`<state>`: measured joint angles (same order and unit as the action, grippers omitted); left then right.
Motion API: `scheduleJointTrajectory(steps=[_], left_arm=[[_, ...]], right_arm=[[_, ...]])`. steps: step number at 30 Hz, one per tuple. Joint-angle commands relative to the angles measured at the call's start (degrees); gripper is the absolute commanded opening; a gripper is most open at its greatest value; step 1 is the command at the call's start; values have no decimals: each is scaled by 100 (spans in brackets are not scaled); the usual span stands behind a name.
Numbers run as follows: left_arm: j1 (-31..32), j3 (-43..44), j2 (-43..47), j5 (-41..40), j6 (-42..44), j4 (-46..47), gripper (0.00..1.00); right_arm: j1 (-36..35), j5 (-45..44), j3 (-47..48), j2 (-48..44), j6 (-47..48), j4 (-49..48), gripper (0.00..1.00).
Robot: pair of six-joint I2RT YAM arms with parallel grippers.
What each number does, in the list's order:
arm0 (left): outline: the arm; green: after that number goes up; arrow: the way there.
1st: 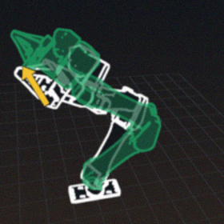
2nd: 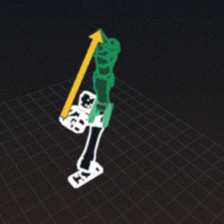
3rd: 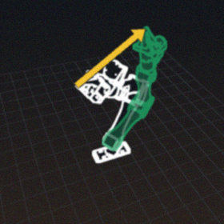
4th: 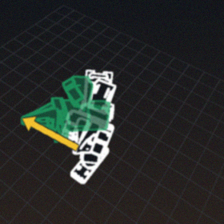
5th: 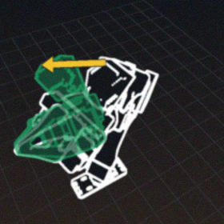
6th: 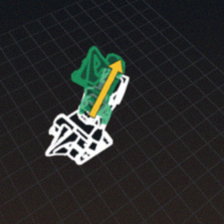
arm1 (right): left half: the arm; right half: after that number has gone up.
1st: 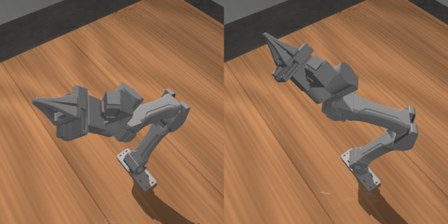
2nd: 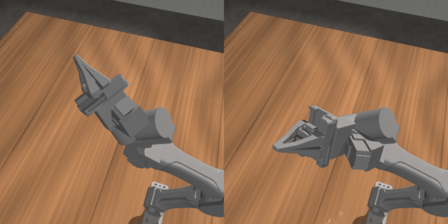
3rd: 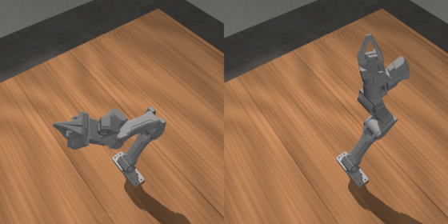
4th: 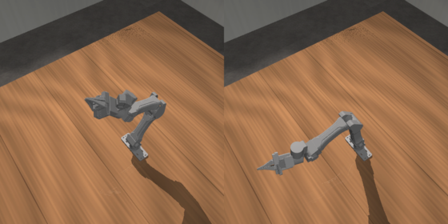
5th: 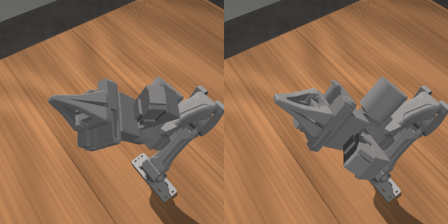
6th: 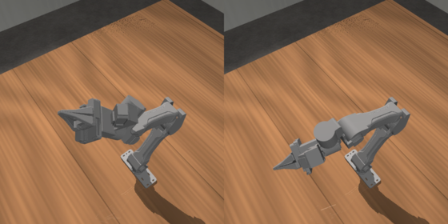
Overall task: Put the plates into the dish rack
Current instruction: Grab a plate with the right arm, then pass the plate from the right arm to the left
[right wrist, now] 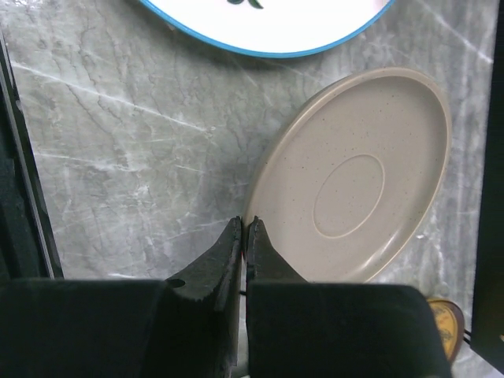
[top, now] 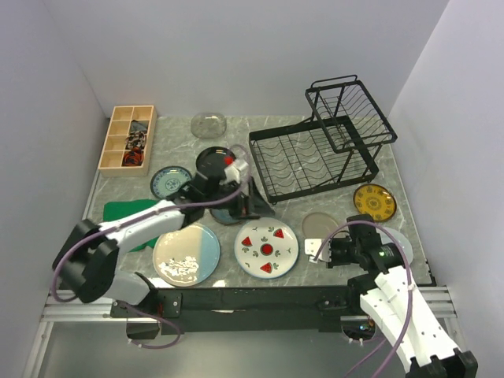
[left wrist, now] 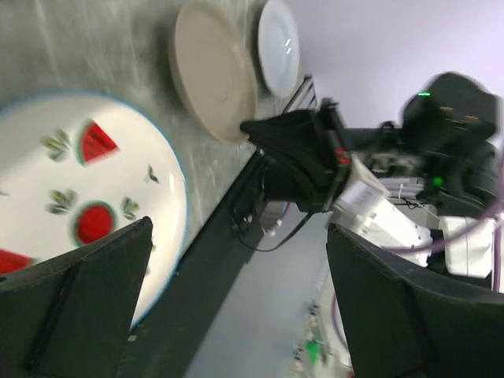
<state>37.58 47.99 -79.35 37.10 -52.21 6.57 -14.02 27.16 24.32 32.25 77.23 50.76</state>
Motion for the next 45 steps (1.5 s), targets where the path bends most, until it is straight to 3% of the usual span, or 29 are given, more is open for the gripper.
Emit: scheduleJointTrajectory(steps=[1, 6, 17, 20, 24, 27, 30, 33, 34, 37, 41, 45], left_arm=[[758, 586, -518, -983, -940, 153, 97], [1320, 1282, -1442, -1328, -1230, -6, 98], [1726, 2224, -2585, -1671, -1521, -349, 80], [1761, 2311, -2621, -1627, -1503, -270, 63], [1770, 2434, -2524, -1846, -1276, -472, 28], [1770, 2461, -2357, -1996, -1012, -578, 9], [1770, 2391, -2155, -2075, -731, -508, 1], [1770, 2180, -1901, -1953, -372, -166, 1], [1770, 2041, -1830, -1909, -256, -52, 1], [1761, 1812, -1401, -1829, 323, 195, 1], [1761, 1775, -978, -1987, 1141, -172, 1], [1761, 1776, -451, -2329, 2185, -944, 1]], right_arm=[[-22, 193, 240, -281, 37, -49, 0], [-30, 430, 556, -395, -15, 135, 0], [-31, 905, 978, -588, -279, 259, 0], [-31, 949, 979, -588, -340, 189, 0], [-30, 1072, 996, -615, -402, 171, 0], [-39, 1212, 1031, -632, -437, 267, 0], [-30, 1546, 1075, -667, -551, 364, 1], [-39, 1871, 1189, -711, -797, 460, 34], [-39, 1950, 1250, -737, -902, 513, 57], [-39, 2249, 1672, -755, -1410, 724, 82], [-22, 2303, 2497, -720, -2571, 707, 88], [-22, 1822, 2850, -676, -3599, 444, 89]])
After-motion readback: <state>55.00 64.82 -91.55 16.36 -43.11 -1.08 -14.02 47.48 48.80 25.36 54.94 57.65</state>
